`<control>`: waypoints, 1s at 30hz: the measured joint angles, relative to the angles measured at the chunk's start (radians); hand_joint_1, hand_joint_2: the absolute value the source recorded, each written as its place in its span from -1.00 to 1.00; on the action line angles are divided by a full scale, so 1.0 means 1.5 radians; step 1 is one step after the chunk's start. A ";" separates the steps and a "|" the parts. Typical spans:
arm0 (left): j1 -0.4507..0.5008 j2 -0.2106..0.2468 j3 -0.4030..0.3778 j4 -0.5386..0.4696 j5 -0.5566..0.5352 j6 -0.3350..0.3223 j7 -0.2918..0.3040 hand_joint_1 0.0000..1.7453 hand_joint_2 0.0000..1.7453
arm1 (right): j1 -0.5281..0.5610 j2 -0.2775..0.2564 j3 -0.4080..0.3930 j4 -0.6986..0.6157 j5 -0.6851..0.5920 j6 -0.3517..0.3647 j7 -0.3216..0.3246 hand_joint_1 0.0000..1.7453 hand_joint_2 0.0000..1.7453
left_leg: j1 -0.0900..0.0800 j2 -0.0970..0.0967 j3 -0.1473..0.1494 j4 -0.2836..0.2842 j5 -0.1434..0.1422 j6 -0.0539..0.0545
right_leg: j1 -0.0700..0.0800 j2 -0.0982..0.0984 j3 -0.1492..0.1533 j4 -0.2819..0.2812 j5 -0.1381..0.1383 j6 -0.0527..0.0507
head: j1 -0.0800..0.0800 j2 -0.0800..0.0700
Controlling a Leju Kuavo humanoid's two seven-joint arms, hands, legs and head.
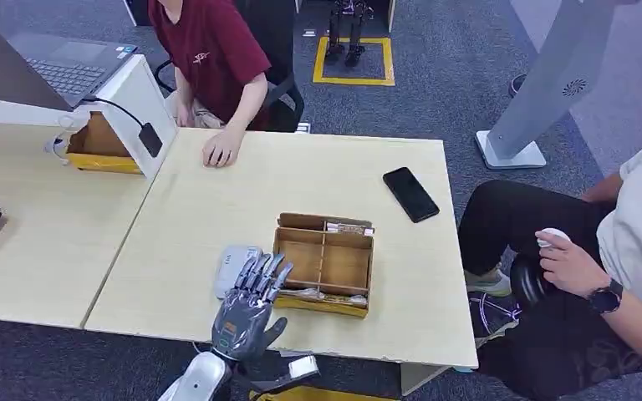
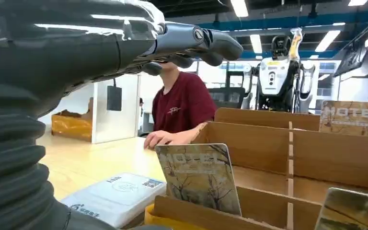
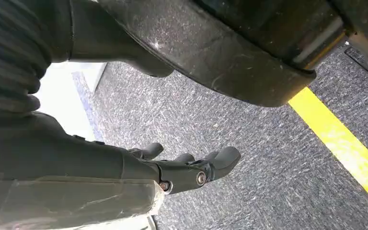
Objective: Pass the card to the sensor for recognition and then transmit it.
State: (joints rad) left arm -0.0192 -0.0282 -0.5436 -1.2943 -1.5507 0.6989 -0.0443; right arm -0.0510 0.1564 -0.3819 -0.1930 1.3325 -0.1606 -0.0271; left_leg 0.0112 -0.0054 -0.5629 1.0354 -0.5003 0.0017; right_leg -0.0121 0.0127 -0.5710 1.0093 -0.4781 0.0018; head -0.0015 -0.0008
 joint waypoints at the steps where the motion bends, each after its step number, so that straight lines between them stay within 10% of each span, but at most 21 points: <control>1: 0.000 -0.002 0.004 0.002 -0.002 0.000 0.000 -1.00 1.00 | 0.000 0.000 0.000 0.000 0.001 0.000 0.000 -1.00 1.00 | 0.000 0.000 0.000 0.000 0.000 0.000 | 0.000 0.000 0.000 0.000 0.000 0.000 | 0.000 0.000; 29: -0.001 -0.025 0.050 0.024 0.005 0.000 -0.027 -1.00 1.00 | 0.000 0.001 0.000 0.000 0.006 0.002 0.002 -1.00 1.00 | 0.000 0.000 0.000 0.000 0.000 0.000 | 0.000 0.000 0.000 0.000 0.000 0.000 | 0.000 0.000; 30: -0.001 -0.026 0.052 0.025 0.005 0.000 -0.028 0.92 1.00 | -0.001 0.001 0.000 0.000 0.006 0.002 0.002 -1.00 1.00 | 0.000 0.000 0.000 0.000 0.000 0.000 | 0.000 0.000 0.000 0.000 0.000 0.000 | 0.000 0.000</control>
State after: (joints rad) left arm -0.0212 -0.0679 -0.4654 -1.2570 -1.5434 0.6989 -0.0866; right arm -0.0518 0.1572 -0.3819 -0.1934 1.3409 -0.1572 -0.0240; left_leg 0.0112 -0.0054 -0.5629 1.0354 -0.5004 0.0017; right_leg -0.0121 0.0127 -0.5710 1.0093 -0.4781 0.0018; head -0.0015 -0.0008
